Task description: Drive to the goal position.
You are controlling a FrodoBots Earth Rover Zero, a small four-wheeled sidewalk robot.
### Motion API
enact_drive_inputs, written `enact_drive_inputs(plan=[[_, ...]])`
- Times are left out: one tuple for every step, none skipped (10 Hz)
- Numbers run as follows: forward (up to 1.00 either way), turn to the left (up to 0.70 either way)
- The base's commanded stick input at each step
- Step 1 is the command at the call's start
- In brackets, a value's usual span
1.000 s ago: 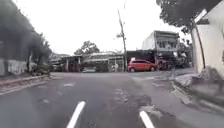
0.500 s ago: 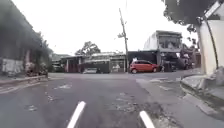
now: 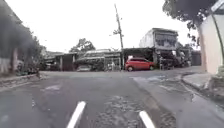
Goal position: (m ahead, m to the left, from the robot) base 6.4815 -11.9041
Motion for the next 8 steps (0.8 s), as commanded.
enact_drive_inputs(plan=[[0.85, 0.00], [0.85, 0.00], [0.85, 0.00], [0.85, 0.00], [0.85, 0.00], [0.85, 0.06], [0.85, -0.32], [0.85, -0.34]])
